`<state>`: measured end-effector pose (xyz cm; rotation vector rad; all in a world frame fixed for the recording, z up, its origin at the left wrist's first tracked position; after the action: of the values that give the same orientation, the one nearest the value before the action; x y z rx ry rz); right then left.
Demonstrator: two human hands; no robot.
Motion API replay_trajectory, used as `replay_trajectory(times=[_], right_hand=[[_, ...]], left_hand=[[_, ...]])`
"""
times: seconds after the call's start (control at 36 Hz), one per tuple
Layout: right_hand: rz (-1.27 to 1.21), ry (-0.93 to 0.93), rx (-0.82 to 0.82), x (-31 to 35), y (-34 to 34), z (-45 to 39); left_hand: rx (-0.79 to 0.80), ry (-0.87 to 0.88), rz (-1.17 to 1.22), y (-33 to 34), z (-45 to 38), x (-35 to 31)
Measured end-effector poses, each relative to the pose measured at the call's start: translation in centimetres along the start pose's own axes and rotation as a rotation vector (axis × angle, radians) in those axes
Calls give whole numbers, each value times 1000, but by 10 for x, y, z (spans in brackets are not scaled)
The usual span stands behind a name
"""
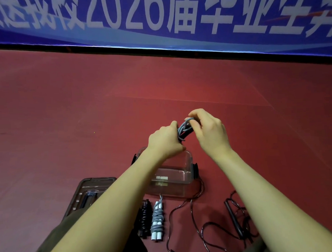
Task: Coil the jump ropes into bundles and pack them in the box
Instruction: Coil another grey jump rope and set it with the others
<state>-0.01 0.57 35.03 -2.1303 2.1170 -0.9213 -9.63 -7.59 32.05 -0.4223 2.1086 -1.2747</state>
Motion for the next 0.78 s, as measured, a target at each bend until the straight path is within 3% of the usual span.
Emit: replay_trajectory(times=[0.31, 0.47, 0.64, 0.78], right_hand=[[-44, 360, -98, -25, -3, -1], [-36, 569, -96, -41, -4, 2], [-17, 614, -68, -44, -5, 5], [-178, 586, 14, -36, -2, 9]], left_hand=[[-100, 315, -312, 0, 13, -16], [-153, 384, -310, 5, 19, -23], [-155, 336, -253, 11, 25, -25], [-156, 225, -188, 12, 28, -18]])
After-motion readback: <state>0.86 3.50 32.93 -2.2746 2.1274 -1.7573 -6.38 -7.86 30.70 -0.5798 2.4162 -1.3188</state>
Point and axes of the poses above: each hand's wrist, its own z-axis away from the middle knuckle, its own y-axis out of the palm, x = y × z, the point moved 4 cm from there along -z, towards the middle knuckle, and after that the axes turned 12 degrees about -x, right-handed, at the moved point
